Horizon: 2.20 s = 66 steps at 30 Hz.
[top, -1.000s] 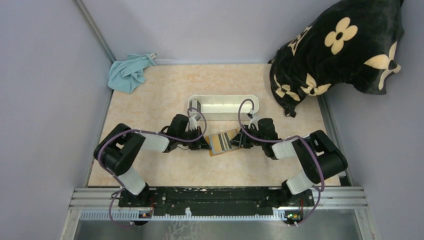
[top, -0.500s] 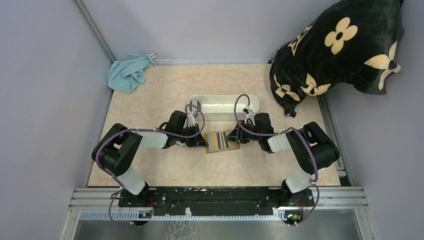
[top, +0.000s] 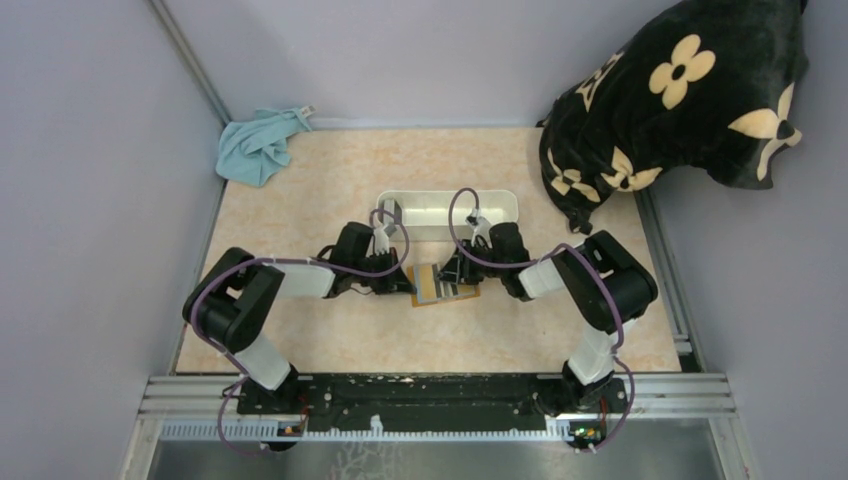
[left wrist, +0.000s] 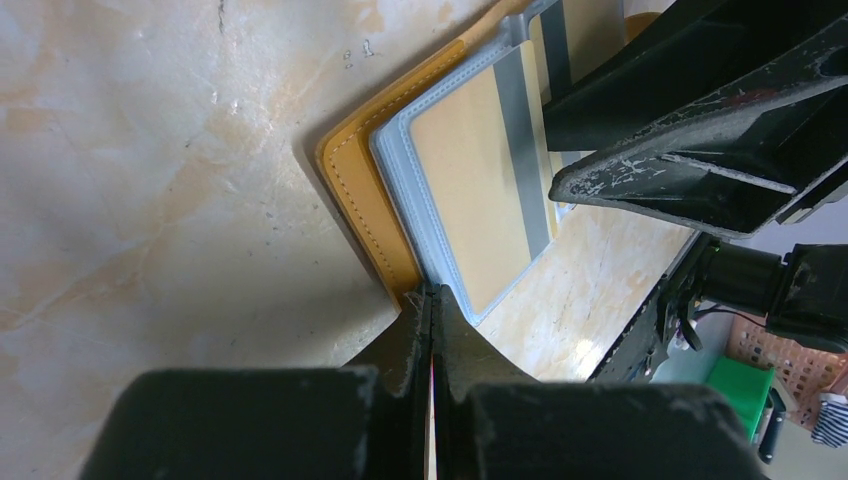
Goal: Take the credit cards out of the card holder
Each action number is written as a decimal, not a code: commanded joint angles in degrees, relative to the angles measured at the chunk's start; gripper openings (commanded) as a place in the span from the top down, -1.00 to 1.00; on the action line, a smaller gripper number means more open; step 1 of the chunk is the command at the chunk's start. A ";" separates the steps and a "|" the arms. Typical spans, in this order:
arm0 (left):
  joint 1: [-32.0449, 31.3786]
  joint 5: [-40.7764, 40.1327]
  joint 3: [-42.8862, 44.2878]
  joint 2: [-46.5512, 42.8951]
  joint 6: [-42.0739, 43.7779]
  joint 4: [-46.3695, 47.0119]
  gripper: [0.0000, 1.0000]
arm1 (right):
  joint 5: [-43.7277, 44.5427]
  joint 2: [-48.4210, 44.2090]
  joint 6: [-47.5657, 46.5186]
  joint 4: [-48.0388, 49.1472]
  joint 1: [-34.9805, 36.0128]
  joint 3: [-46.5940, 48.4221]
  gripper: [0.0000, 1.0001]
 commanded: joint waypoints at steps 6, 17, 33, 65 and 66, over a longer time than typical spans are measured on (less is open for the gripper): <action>0.76 -6.50 -3.05 2.20 2.44 -5.75 1.00 | -1.81 -0.54 2.13 3.34 1.07 0.82 0.37; 0.73 -6.19 -3.23 3.05 2.09 -4.78 1.00 | -2.04 -4.16 2.47 2.37 1.09 -0.60 0.43; 0.75 -5.79 -2.80 4.27 1.98 -4.28 1.00 | -3.91 -1.26 5.33 7.22 3.09 -1.37 0.48; 0.79 -5.44 -3.23 5.18 1.77 -3.52 1.00 | -5.30 -1.97 5.24 6.44 -0.44 -2.33 0.49; 0.77 -5.40 -3.23 5.21 1.80 -3.43 1.00 | -5.31 -2.19 5.20 6.30 -0.67 -2.51 0.49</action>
